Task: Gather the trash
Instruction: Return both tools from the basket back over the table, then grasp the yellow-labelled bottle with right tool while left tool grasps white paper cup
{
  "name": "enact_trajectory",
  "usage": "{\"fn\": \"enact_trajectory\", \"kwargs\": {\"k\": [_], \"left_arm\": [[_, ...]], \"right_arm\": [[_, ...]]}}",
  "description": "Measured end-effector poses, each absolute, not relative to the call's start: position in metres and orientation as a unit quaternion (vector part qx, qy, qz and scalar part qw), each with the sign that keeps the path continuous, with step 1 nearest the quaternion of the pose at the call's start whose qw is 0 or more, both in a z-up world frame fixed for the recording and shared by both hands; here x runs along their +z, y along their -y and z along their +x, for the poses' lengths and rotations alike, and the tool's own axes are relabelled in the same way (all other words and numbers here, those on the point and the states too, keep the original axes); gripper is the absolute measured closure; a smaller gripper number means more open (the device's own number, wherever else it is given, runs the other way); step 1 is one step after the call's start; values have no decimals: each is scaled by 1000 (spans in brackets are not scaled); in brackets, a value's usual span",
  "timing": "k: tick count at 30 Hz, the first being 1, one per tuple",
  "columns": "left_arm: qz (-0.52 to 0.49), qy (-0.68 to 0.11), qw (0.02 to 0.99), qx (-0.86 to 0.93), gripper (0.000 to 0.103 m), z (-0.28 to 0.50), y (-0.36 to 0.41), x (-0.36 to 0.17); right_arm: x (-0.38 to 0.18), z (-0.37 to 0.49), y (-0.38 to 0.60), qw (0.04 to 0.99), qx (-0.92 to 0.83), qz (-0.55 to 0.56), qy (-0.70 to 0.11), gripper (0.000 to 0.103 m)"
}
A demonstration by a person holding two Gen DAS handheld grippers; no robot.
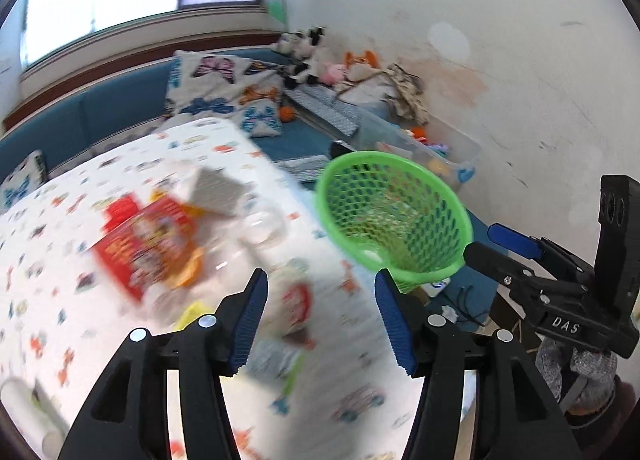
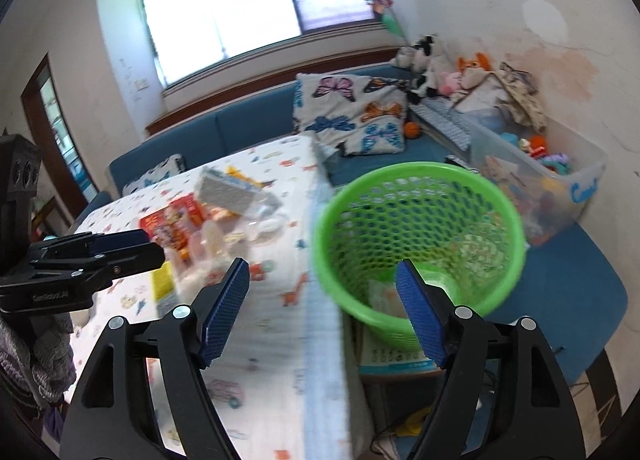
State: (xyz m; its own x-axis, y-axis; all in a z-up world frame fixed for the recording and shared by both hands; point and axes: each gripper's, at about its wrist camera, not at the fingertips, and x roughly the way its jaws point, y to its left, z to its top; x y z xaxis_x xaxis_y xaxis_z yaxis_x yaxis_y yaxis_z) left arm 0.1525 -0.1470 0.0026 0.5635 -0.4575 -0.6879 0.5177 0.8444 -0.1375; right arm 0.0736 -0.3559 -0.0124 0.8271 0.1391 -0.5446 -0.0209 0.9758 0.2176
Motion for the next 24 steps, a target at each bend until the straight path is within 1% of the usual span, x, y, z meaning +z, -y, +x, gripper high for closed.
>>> {"fn": "enact_trajectory", "kwargs": {"k": [4, 12, 18, 24], "left_arm": [[21, -382, 893, -236, 45, 147, 109, 1], [-13, -387, 909, -155, 44, 135, 29, -7], [-27, -378, 921, -93, 39, 119, -18, -10], [-48, -377, 925, -15, 39, 106, -72, -13]], "right_arm": [[-14, 81, 327, 947, 71, 93, -301, 26], [-23, 91, 267, 937, 129, 61, -320, 25], [-27, 100, 230, 928, 163, 30, -332, 25], [-32, 115, 198, 916, 198, -13, -350, 25]]}}
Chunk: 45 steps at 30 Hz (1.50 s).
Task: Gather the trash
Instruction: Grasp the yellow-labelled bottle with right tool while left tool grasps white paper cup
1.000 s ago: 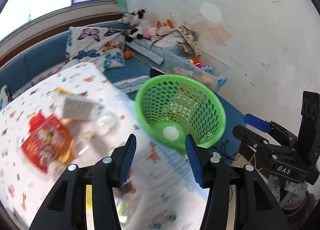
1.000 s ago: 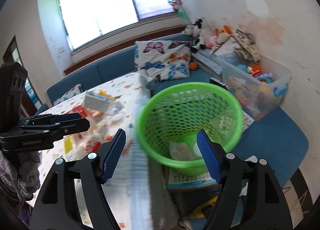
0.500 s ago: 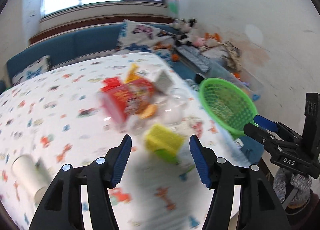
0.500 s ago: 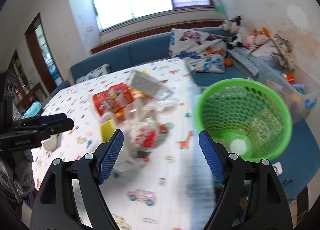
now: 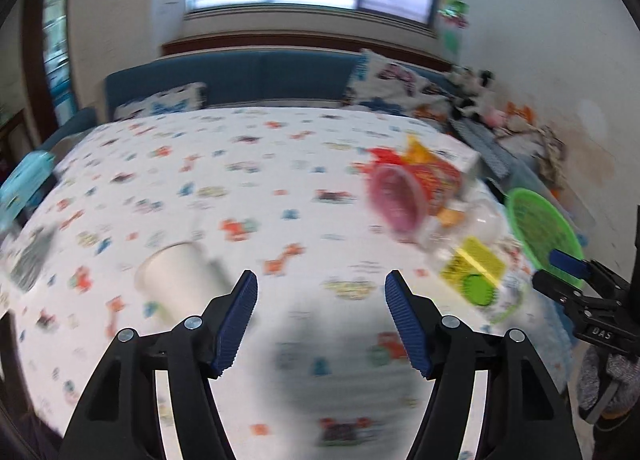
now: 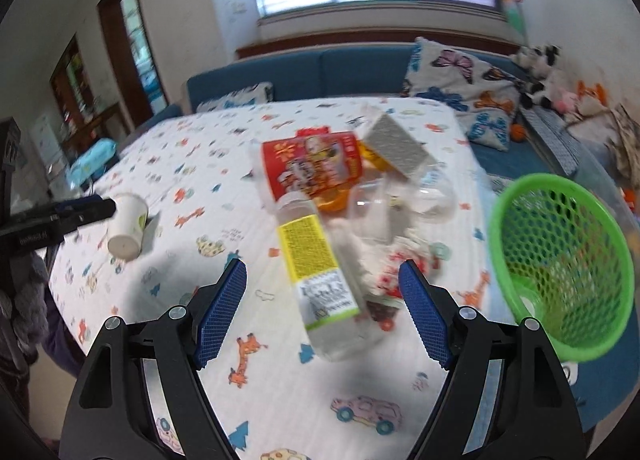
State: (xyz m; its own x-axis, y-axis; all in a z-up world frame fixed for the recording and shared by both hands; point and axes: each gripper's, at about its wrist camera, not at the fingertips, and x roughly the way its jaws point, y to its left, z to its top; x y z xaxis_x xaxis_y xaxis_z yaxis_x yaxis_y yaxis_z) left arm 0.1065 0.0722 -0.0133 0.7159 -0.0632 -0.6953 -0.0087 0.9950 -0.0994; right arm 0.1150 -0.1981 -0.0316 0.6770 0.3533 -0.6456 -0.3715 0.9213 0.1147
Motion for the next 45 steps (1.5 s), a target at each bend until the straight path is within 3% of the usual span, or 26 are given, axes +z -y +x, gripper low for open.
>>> {"fn": "enact_trajectory", "kwargs": {"k": [16, 27, 40, 45], "left_arm": [[-170, -436, 879, 92, 36, 119, -172, -53], [-232, -469, 844, 118, 27, 153, -191, -80], [-239, -482, 837, 101, 26, 172, -182, -87], [-242, -486, 833, 106, 27, 173, -184, -94]], "right_arm": [[-70, 175, 143, 853, 248, -169, -428, 31], [-89, 192, 134, 829, 251, -186, -464, 39], [-100, 202, 132, 820, 245, -180, -485, 47], [-101, 201, 133, 823, 237, -184, -483, 57]]}}
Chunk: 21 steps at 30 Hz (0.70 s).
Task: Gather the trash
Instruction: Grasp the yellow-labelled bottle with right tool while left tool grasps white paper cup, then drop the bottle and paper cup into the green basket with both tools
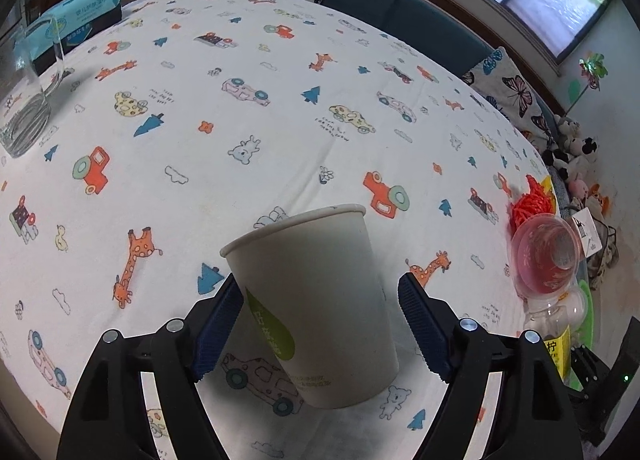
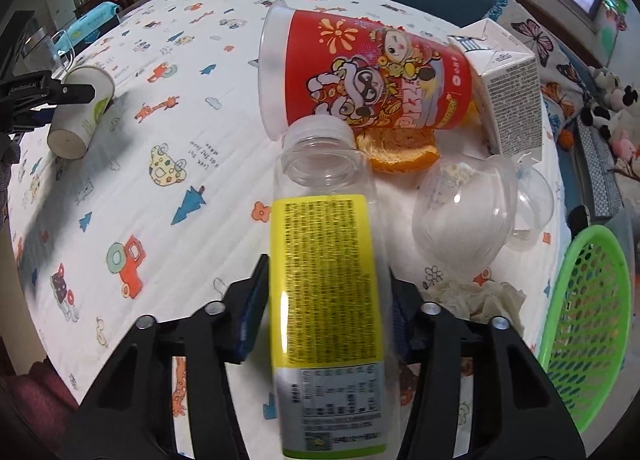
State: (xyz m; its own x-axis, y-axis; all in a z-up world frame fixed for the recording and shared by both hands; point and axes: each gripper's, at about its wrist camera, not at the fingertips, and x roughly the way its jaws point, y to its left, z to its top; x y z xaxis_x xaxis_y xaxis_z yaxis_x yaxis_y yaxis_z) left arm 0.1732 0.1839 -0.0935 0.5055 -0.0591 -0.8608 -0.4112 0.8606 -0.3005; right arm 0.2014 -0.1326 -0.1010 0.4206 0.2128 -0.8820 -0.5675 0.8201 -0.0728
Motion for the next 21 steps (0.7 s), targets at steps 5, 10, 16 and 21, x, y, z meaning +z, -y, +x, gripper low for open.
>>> {"fn": "enact_trajectory", "kwargs": {"k": [5, 10, 16, 21], "left_arm": [[-242, -484, 833, 117, 30, 178, -190, -100], [-220, -477, 843, 119, 37, 181, -185, -96], [-220, -461, 855, 92, 39, 173, -176, -80], [-214, -440, 871, 43, 39, 162, -154, -54]], "right_arm": [[-97, 198, 135, 826, 240, -174, -479, 58], [-84, 189, 137, 835, 249, -153, -466, 58], [-63, 175, 145, 846, 261, -126, -448, 58], [-44, 162, 158, 855, 267, -99, -433, 58]]}}
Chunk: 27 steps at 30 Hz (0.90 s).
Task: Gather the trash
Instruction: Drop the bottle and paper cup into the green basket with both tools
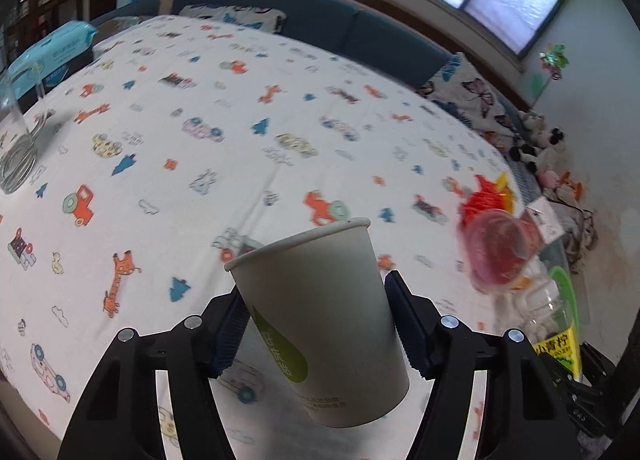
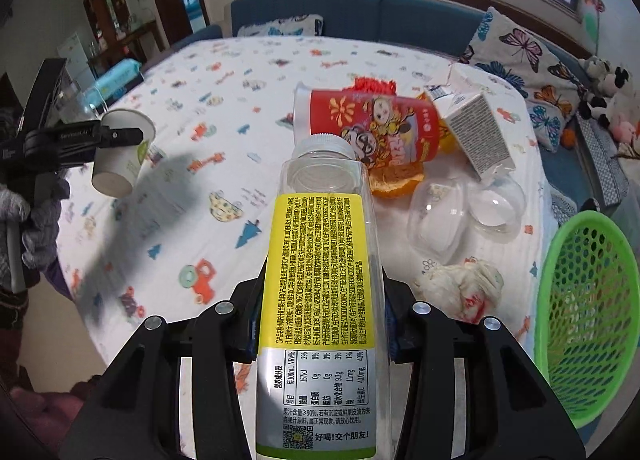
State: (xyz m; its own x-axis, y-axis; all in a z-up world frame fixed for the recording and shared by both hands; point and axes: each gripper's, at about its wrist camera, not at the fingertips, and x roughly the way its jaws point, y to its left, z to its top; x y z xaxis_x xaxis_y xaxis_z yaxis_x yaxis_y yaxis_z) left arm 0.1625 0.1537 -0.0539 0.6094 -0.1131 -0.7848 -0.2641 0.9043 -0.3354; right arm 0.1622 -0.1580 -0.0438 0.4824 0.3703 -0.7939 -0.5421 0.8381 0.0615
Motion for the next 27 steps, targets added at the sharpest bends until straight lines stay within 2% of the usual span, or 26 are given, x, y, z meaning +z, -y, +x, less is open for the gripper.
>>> {"fn": "enact_trajectory", "kwargs": {"k": [8, 14, 20, 27], "left_arm": [[-177, -424, 886, -63, 39, 167, -87, -12], [-142, -419, 887, -133, 39, 186, -22, 9], [-112, -420, 883, -178, 39, 208, 34, 18], [-83, -418, 881, -204, 39, 232, 75, 25]], "right_arm": [[-12, 162, 218, 885, 217, -64, -408, 58], [-13, 179, 293, 902, 126, -40, -411, 58], [-45, 211, 367, 897, 34, -15, -441, 58], [-94, 246, 408, 875, -5, 5, -484, 58]]}}
